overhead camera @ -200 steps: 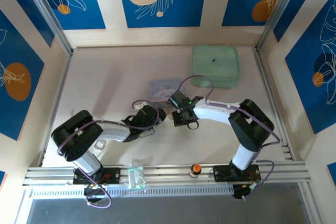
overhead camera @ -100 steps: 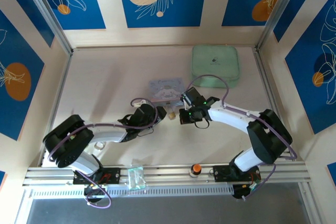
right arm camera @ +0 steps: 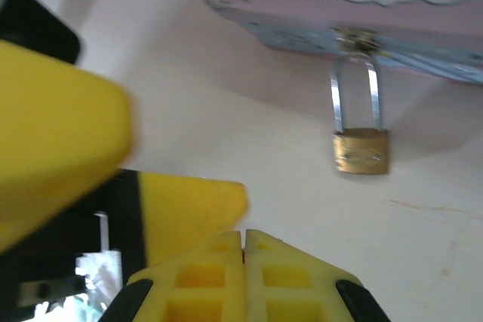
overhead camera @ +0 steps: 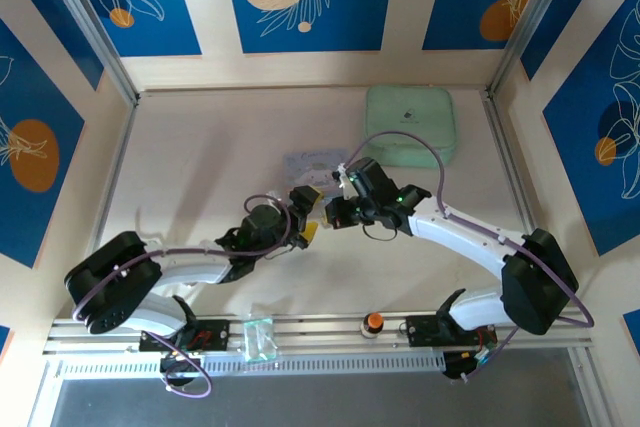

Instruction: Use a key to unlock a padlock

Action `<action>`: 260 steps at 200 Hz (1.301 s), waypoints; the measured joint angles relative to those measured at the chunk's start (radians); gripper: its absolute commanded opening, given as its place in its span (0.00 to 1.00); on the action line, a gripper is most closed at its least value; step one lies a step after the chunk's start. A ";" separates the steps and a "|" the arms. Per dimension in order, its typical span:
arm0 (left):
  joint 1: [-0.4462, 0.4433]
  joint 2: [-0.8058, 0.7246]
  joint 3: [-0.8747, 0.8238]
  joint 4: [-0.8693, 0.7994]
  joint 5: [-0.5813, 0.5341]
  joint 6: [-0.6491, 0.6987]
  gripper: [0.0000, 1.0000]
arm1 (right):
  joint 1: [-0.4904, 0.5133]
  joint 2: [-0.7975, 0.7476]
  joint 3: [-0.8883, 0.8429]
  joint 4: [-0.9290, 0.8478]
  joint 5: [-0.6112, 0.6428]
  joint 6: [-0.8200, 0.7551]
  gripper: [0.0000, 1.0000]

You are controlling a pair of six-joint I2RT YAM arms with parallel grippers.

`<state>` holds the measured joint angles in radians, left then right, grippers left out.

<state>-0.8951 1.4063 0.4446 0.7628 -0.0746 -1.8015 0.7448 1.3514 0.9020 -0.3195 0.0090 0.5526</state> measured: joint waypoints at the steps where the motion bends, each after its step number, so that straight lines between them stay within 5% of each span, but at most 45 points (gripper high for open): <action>1: 0.000 0.000 -0.001 0.002 0.000 -0.006 1.00 | 0.002 0.000 0.000 0.003 -0.001 0.002 0.00; 56: -0.027 0.024 -0.035 0.145 -0.015 -0.132 1.00 | 0.087 0.000 0.001 0.097 0.002 0.017 0.00; 110: -0.029 0.022 -0.074 0.204 -0.066 -0.172 0.60 | 0.100 -0.002 -0.010 0.117 0.002 0.035 0.00; 219: -0.028 0.002 -0.083 0.147 -0.077 -0.154 0.08 | 0.099 -0.035 -0.034 0.099 0.002 0.035 0.00; 260: -0.030 -0.012 -0.083 0.110 -0.077 -0.157 0.02 | 0.099 -0.039 -0.035 0.111 0.002 0.035 0.00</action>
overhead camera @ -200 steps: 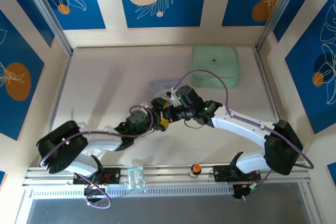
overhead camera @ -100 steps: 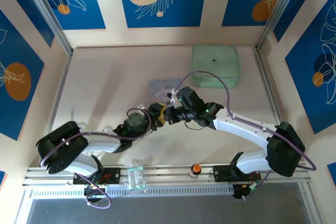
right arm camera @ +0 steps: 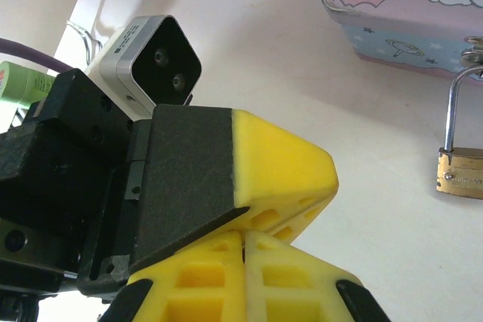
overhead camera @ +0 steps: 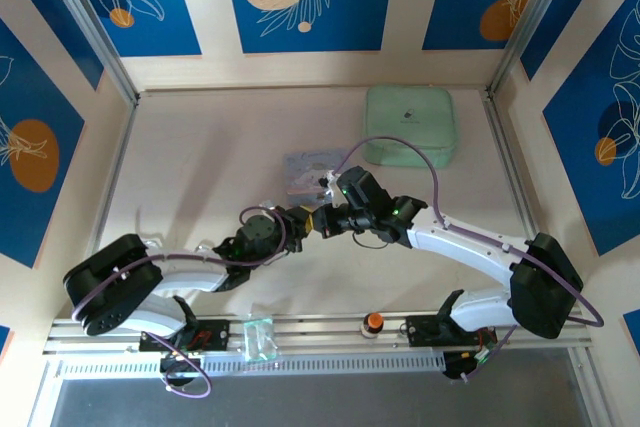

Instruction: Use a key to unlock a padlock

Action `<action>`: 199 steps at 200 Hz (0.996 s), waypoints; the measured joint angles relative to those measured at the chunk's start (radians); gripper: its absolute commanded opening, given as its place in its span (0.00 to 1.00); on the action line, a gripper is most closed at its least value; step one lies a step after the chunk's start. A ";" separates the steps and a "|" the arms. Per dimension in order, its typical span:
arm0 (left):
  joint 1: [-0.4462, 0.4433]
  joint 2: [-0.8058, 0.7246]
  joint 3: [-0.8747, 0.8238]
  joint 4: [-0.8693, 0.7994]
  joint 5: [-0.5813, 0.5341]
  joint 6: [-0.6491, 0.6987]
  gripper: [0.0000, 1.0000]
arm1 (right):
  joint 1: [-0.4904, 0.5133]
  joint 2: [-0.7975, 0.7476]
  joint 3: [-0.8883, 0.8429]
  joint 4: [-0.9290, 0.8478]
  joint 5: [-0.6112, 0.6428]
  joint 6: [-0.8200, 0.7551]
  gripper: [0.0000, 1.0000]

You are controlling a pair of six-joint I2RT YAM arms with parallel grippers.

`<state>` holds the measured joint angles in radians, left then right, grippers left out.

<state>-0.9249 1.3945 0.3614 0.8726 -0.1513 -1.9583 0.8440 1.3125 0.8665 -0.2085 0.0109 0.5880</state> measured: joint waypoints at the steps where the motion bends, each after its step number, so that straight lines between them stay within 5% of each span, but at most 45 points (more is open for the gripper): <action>1: 0.000 0.000 0.000 0.000 0.000 0.000 0.01 | 0.000 0.000 0.000 0.000 0.000 0.000 0.00; 64: 0.000 -0.003 0.004 -0.026 0.004 0.024 0.00 | -0.005 -0.008 -0.026 0.023 -0.006 0.010 0.01; 89: 0.000 -0.040 0.021 -0.089 0.000 0.079 0.00 | -0.028 -0.030 -0.056 0.060 -0.043 0.050 0.53; 100: 0.000 -0.068 0.028 -0.124 -0.006 0.114 0.00 | -0.057 -0.053 -0.088 0.095 -0.069 0.093 0.61; 136: 0.000 -0.169 0.053 -0.213 -0.046 0.244 0.00 | -0.146 -0.101 -0.199 0.285 -0.209 0.290 0.63; 199: 0.000 -0.301 0.110 -0.253 -0.105 0.467 0.00 | -0.105 -0.155 -0.268 0.611 -0.280 0.574 0.49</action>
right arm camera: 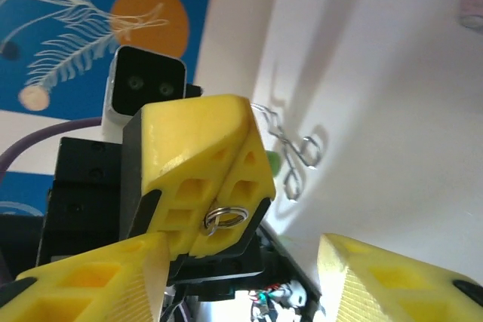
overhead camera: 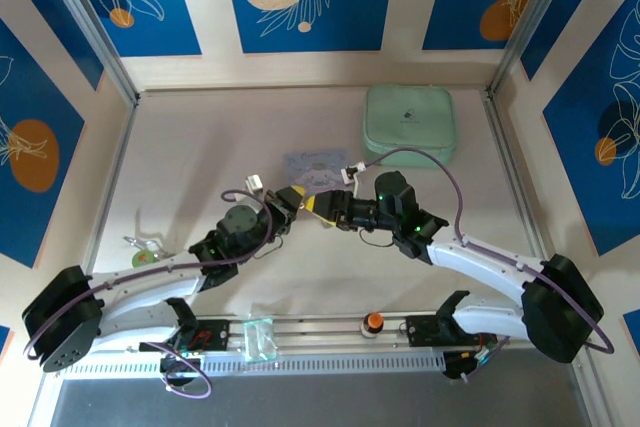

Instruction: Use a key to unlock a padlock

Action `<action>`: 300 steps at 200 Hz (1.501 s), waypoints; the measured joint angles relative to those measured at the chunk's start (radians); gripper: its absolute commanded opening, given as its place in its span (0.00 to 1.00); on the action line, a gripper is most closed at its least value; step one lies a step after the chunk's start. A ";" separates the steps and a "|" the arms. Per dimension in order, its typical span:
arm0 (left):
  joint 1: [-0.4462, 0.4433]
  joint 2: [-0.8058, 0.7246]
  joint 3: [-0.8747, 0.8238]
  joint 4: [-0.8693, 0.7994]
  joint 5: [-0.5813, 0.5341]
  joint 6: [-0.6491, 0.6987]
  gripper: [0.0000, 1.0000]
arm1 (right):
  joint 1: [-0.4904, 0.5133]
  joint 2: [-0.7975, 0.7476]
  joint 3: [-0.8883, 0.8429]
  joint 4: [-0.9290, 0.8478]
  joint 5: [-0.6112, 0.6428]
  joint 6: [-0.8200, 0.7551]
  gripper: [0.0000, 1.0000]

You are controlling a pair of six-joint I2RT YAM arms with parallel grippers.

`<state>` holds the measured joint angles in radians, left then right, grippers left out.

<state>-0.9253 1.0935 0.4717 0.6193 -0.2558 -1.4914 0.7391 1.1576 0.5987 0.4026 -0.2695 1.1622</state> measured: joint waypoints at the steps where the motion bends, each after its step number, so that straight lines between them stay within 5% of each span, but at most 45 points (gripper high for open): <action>1: 0.000 -0.001 0.001 0.000 0.000 0.002 0.00 | 0.001 -0.001 -0.002 0.006 0.000 0.006 0.49; 122: 0.000 0.021 0.035 0.019 0.011 0.061 0.00 | 0.032 0.000 -0.050 0.239 0.060 0.114 0.36; 231: 0.002 0.087 0.051 0.108 0.036 -0.002 0.00 | 0.008 0.011 -0.078 0.285 0.060 0.122 0.36; 300: 0.011 0.140 0.053 0.171 0.045 -0.048 0.00 | -0.006 0.019 -0.086 0.315 0.061 0.133 0.19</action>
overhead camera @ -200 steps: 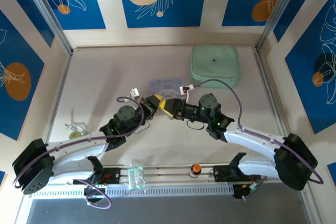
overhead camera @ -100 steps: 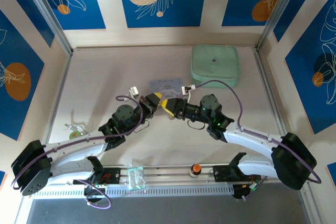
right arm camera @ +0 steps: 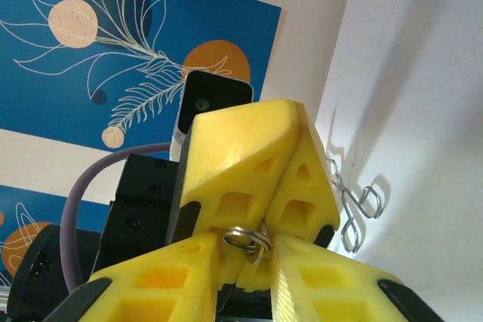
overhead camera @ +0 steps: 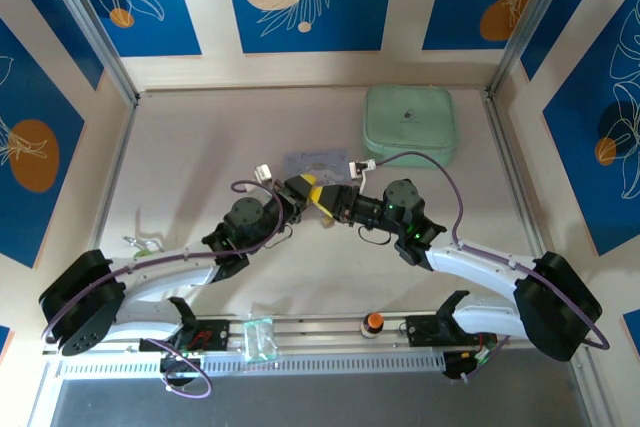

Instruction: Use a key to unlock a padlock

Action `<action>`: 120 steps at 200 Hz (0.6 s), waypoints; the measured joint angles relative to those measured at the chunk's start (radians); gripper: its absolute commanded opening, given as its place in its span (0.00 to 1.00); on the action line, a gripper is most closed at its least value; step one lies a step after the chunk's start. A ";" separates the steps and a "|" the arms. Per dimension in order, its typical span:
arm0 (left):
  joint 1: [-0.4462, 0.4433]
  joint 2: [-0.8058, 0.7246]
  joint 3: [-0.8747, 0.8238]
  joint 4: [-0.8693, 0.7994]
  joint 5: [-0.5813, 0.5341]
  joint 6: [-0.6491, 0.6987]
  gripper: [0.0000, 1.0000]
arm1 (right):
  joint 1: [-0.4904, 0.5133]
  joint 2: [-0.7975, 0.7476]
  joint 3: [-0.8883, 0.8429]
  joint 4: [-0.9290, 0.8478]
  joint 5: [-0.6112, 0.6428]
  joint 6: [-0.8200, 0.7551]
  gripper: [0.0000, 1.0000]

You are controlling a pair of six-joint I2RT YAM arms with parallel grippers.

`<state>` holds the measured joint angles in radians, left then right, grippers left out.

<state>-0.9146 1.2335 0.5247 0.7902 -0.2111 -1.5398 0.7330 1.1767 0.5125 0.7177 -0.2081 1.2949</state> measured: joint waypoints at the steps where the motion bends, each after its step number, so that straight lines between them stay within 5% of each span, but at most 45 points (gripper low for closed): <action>1: 0.000 0.000 0.000 0.000 0.000 0.000 0.00 | 0.000 0.000 0.000 0.001 -0.001 -0.001 0.19; 78: 0.005 -0.002 0.001 0.006 -0.002 0.000 0.00 | -0.008 0.005 -0.005 0.009 -0.014 0.008 0.02; 120: 0.005 -0.002 0.001 -0.007 -0.002 0.005 0.25 | -0.011 0.005 -0.005 0.016 -0.017 0.008 0.00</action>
<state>-0.9092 1.2320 0.5255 0.7834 -0.2127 -1.5352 0.7219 1.1812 0.5076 0.7338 -0.2253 1.3025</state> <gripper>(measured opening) 0.219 0.041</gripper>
